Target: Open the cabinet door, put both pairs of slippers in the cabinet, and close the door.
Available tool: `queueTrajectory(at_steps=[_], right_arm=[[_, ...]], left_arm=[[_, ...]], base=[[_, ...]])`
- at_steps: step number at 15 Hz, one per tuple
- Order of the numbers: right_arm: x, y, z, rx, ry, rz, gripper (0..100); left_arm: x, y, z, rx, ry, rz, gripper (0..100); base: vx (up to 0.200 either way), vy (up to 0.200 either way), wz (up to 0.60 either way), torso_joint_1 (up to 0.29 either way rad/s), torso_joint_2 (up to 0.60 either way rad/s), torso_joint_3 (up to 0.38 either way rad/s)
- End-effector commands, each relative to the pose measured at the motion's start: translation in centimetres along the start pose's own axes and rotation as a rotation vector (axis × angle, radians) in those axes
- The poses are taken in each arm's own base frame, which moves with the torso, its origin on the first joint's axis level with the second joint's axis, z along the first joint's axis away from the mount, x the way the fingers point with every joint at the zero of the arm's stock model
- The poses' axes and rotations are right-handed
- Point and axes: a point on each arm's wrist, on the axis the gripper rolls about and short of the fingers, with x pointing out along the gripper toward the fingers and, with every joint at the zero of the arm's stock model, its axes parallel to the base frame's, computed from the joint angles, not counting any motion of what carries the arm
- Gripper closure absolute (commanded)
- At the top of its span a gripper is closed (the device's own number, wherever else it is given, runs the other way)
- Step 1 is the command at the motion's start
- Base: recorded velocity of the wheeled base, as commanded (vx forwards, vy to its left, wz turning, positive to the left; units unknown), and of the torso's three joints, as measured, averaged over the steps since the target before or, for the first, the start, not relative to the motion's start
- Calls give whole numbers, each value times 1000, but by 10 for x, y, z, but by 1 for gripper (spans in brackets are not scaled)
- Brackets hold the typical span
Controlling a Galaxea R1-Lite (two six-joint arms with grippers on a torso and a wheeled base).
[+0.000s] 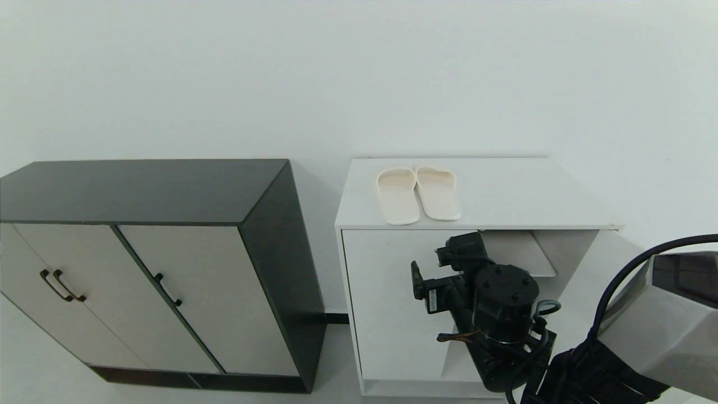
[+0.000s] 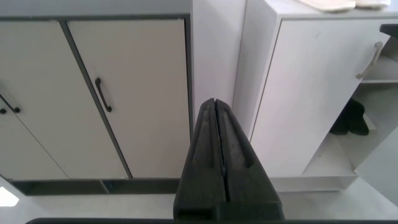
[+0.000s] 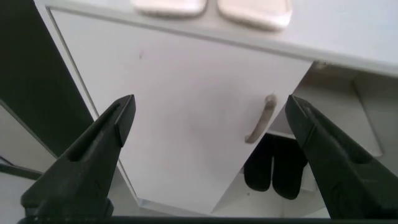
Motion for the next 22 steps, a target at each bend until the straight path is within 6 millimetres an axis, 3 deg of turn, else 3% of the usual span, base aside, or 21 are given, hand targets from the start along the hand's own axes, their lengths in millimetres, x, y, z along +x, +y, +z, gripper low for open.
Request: queueTrajectory(at_steps=[1,7,10,13,15,22], right_arm=[[0,0,-1,-7,0,0,0],[5,-5,1,-35,-24,0,0],[11,-4,27,-25,-4,-3,0],[18,-1,63,100,70,-4,0],[19,-1,75,144,124,-1,0],[14,-3,74,167,155,57,0]], left_arm=[[0,0,0,0,0,1,100],[0,0,0,0,0,1,100],[0,0,0,0,0,1,100],[0,0,0,1,0,1,100],[0,0,0,3,0,-1,100],[0,0,0,3,0,1,100]], base=[[0,0,0,271,-603,-330],[0,0,0,95,-221,-116],[0,0,0,0,0,0],[0,0,0,0,0,0],[0,0,0,0,0,0],[0,0,0,0,0,0]])
